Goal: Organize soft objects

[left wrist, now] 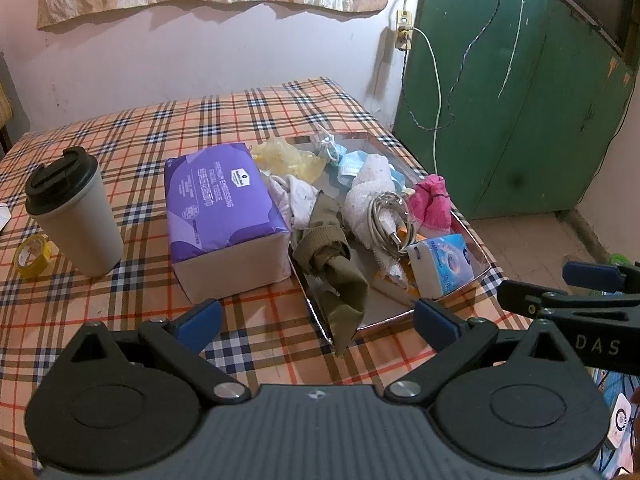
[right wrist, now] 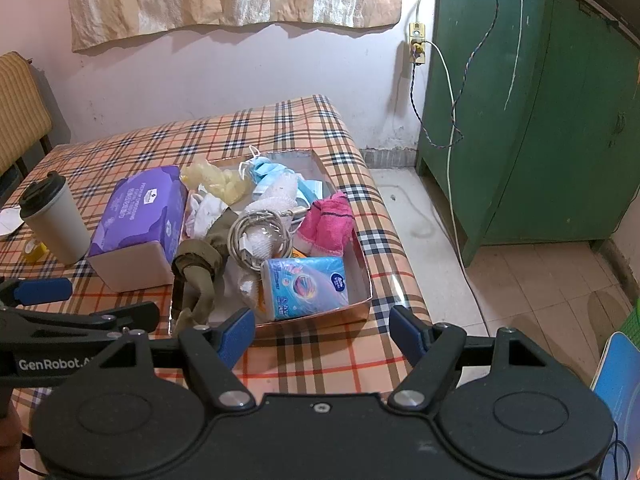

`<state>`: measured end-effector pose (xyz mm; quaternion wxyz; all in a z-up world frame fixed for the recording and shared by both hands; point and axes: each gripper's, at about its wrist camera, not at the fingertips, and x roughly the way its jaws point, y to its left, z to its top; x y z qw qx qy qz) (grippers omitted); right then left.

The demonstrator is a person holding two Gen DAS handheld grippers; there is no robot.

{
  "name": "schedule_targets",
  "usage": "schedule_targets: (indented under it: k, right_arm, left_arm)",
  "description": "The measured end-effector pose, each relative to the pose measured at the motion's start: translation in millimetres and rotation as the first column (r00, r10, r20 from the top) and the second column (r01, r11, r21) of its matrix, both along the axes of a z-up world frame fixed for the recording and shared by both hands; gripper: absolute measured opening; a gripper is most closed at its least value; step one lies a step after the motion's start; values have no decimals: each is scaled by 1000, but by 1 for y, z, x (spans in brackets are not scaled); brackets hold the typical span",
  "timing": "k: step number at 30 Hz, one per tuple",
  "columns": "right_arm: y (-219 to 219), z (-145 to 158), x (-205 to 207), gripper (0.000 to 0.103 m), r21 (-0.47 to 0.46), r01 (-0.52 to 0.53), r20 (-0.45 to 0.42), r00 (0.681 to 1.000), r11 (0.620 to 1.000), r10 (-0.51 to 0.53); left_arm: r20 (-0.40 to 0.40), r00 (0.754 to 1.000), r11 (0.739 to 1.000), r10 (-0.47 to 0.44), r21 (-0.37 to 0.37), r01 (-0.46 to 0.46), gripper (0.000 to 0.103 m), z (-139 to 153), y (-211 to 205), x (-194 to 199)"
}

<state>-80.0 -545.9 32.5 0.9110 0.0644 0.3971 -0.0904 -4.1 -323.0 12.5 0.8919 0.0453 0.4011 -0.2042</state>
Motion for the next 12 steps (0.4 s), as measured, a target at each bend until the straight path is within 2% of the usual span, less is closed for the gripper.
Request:
schedule_targets:
  k: [12]
  right_arm:
    - [0, -3, 2, 87, 0, 2, -7, 1000, 1000, -2]
  left_arm:
    - [-7, 1000, 1000, -19, 2, 19, 103, -2, -1, 1]
